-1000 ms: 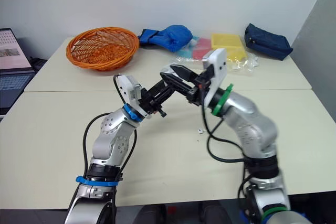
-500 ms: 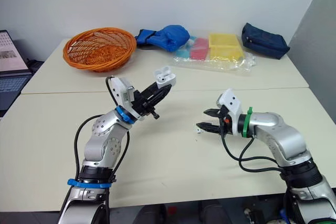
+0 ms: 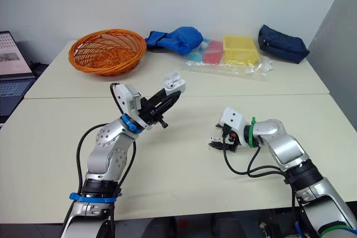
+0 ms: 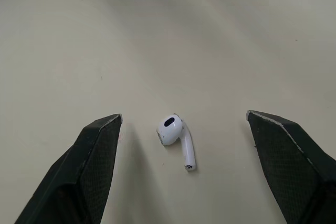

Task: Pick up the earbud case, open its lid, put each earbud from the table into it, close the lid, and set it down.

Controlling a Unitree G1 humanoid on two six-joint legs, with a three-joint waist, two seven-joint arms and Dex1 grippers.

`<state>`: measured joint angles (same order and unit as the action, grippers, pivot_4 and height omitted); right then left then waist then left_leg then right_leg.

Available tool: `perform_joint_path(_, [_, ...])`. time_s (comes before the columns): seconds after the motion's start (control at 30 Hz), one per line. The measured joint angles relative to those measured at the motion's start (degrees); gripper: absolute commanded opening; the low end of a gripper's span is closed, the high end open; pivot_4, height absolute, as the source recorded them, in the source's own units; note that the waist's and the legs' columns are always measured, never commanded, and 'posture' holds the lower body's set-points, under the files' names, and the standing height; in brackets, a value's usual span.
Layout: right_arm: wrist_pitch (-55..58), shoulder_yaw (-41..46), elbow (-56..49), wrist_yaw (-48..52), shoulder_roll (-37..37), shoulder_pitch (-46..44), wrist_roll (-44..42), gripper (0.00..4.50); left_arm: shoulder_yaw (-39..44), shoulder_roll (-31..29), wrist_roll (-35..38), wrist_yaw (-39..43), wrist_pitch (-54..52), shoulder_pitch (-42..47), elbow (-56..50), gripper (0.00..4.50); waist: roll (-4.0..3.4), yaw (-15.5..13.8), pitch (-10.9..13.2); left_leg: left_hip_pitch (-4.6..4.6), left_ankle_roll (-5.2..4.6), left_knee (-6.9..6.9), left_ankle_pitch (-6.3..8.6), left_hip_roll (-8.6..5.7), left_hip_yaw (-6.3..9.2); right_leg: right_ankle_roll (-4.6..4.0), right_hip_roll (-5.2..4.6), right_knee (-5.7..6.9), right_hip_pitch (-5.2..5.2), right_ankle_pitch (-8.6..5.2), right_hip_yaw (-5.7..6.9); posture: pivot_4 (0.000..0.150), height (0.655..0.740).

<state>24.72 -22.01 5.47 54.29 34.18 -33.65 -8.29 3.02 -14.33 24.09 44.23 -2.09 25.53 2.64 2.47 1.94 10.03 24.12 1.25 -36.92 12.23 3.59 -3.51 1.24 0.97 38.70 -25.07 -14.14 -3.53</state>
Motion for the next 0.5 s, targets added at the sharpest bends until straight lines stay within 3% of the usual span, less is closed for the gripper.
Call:
perform_joint_path(0.2, [-1.99, -0.62, 3.3, 0.87, -2.04, -1.44, 2.83, 3.97, -0.03, -0.04, -0.03, -0.08, 0.0, -0.1, -0.05, 0.75, 0.0, -0.02, 0.0, -0.01, 0.0, -0.02, 0.0, 0.0, 0.0, 0.0, 0.0, 0.04, 0.01, 0.0, 0.01, 0.15, 0.74])
perform_joint_path(0.5, [-2.97, -0.5, 4.54, 2.56, -2.73, -1.39, 3.25, 0.75, -0.29, -0.04, -0.03, -0.92, -0.26, -0.08, -0.18, 0.75, 0.0, -0.06, 0.0, -0.15, 0.0, -0.06, 0.0, -0.01, -0.02, 0.0, -0.01, 0.13, 0.11, 0.0, -0.02, 0.15, 0.74])
